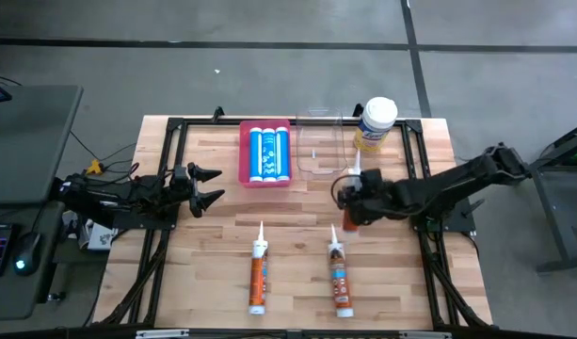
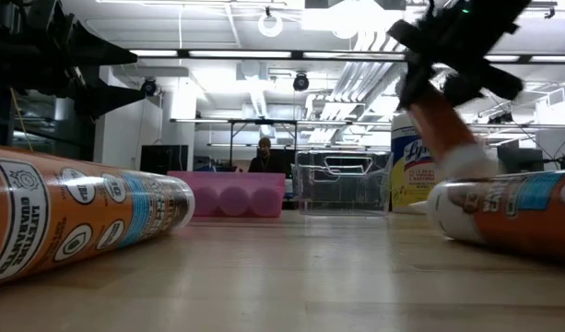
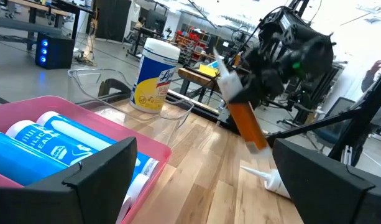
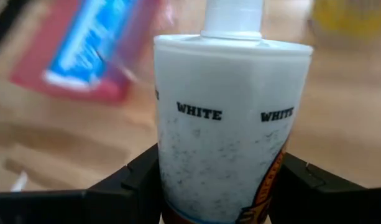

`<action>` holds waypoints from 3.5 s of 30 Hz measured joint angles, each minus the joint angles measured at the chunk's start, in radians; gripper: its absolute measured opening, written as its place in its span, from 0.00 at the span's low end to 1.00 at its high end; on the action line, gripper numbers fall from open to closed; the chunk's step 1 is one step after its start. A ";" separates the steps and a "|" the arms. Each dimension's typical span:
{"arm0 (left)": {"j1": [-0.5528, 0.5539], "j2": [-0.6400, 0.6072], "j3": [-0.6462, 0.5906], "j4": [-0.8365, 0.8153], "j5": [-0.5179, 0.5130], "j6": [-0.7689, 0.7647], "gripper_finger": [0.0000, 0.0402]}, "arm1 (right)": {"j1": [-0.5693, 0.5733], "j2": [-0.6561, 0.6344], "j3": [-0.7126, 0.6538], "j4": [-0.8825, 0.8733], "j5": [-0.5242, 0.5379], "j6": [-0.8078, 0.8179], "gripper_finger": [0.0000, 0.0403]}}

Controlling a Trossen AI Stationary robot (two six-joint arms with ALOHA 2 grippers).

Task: Pick & place silicon tubes, Sealant and Lysol wipes
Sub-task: Put the right orange sealant into the transparent bin

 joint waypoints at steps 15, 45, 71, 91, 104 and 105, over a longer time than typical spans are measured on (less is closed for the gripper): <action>0.000 0.000 0.000 0.000 0.000 0.000 0.92 | -0.296 0.061 0.172 0.413 0.158 -1.007 0.50; 0.000 0.000 0.000 0.000 0.000 0.000 0.92 | -0.691 0.508 0.314 1.187 -0.185 -1.395 0.50; 0.000 0.000 0.000 0.000 0.000 0.000 0.92 | -0.733 0.721 0.315 1.364 -0.131 -1.332 0.50; 0.000 0.000 0.000 0.000 0.000 0.000 0.92 | -0.728 0.733 0.314 1.331 -0.055 -1.337 0.76; 0.000 0.000 0.000 0.000 0.000 0.000 0.92 | -0.709 0.731 0.314 1.318 -0.049 -1.391 0.78; 0.000 0.000 0.000 0.000 0.000 0.000 0.92 | -0.707 0.731 0.314 1.318 -0.048 -1.391 0.78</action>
